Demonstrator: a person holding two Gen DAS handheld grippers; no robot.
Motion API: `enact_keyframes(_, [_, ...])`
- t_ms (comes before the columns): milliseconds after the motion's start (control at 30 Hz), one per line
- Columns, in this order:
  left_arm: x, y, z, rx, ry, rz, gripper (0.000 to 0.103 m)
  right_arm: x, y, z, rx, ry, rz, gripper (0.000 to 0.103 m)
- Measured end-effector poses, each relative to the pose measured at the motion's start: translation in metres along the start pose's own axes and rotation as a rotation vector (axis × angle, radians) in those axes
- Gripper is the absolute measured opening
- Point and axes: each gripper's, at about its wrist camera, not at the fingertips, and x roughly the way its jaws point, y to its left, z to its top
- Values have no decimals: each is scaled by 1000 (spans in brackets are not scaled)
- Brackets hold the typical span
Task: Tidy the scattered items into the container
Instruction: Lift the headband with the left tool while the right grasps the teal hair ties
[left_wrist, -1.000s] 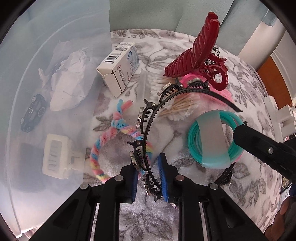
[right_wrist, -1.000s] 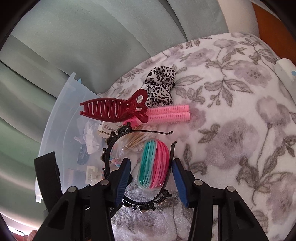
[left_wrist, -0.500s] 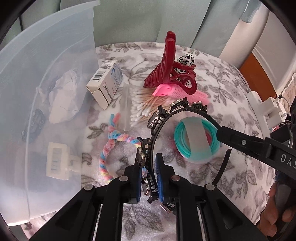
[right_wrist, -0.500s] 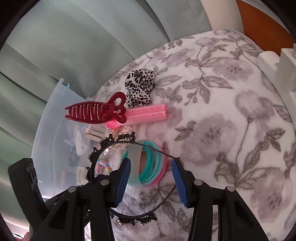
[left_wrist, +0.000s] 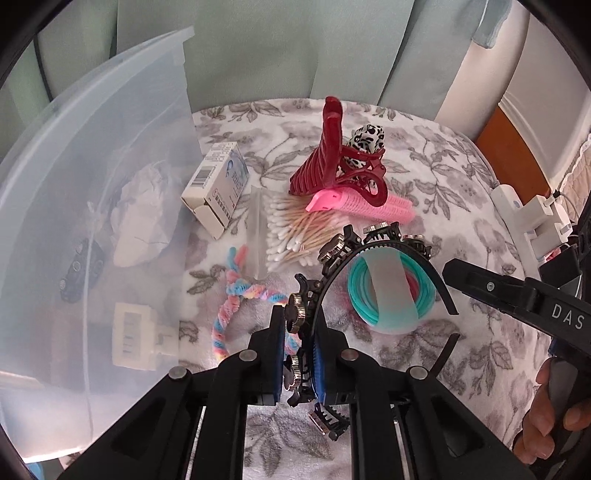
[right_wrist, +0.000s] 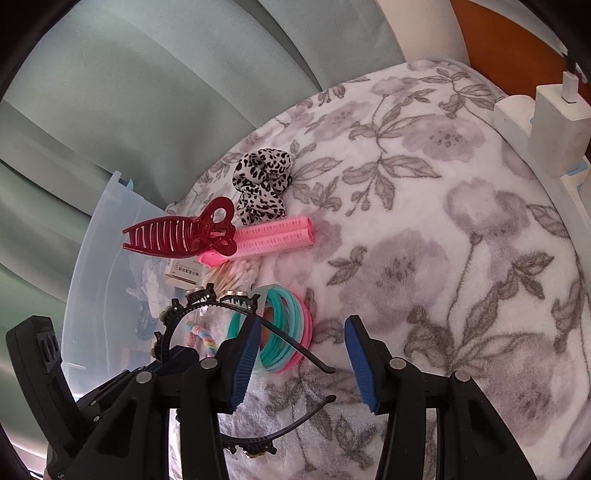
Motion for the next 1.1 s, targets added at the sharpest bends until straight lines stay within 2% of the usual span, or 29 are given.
enact_keyframes(200, [-17,-1,8,18,-51,97,13,-8,-6,7,17,-26,-9,51])
enact_keyframes(333, [-32,4,19,-17,-87,45,13,-8,-7,5,30,-32,6,51])
enact_keyframes(533, [-50,9,31,-45,-140,49,13,-17,-18,5,74,-69,-5,51])
enact_keyframes(733, [-71,17,45,-82,-204,43,13,-10,-8,1,23,-19,22,52])
enact_keyframes(933, [-86,25,52,-107,-250,53,13,15,22,-6,-68,47,45,73])
enact_keyframes(1100, [-93,35,53,-132,-268,65,13,37,42,-12,-133,70,-4,82])
